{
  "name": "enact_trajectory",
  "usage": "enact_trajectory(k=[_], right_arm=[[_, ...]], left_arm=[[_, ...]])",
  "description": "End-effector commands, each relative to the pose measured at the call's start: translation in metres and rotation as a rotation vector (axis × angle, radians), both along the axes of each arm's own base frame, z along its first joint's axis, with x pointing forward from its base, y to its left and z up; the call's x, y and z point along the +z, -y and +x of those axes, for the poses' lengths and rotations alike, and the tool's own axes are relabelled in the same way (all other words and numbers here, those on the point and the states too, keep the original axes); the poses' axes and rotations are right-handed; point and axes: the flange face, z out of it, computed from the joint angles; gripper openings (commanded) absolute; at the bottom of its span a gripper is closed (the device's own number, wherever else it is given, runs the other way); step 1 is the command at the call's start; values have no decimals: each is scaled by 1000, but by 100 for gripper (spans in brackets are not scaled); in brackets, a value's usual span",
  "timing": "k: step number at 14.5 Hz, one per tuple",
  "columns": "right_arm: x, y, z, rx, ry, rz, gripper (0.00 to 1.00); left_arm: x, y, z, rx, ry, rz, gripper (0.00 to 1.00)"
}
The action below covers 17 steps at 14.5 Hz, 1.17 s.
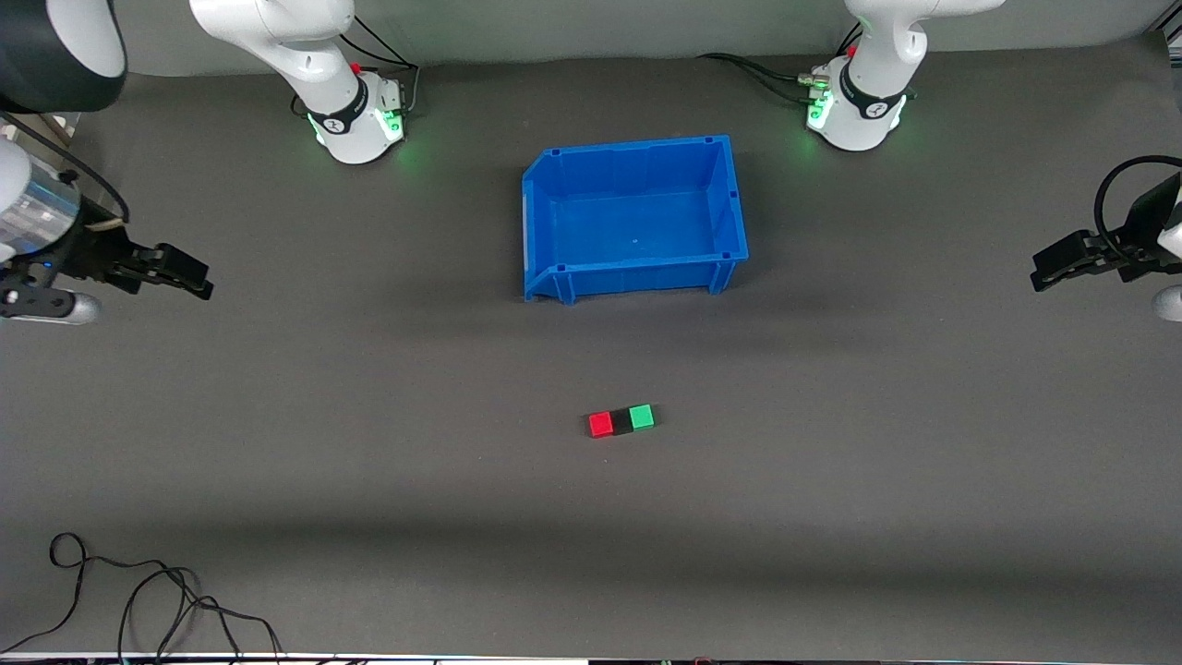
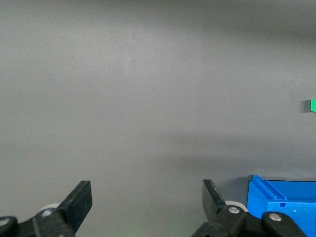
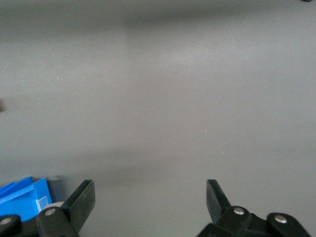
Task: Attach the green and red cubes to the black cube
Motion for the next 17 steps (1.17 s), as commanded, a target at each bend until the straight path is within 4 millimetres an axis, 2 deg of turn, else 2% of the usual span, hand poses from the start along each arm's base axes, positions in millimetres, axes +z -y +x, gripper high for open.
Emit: enact_trajectory(k=[1,4,6,17], right_arm=[[8,4,2,7,-4,-5,100],[6,-5,2,15,-11,-5,100],[-5,-12,5,25,-45,-4,100],[-6,-11,7,28,-43,4,100]], left_arm=[[0,-2,-3,-15,19,12,99],[-1,-1,-2,-16,22,11,99],[-2,-2,-2,-15,21,11,99],[-2,7,-2,-15,21,7,100]])
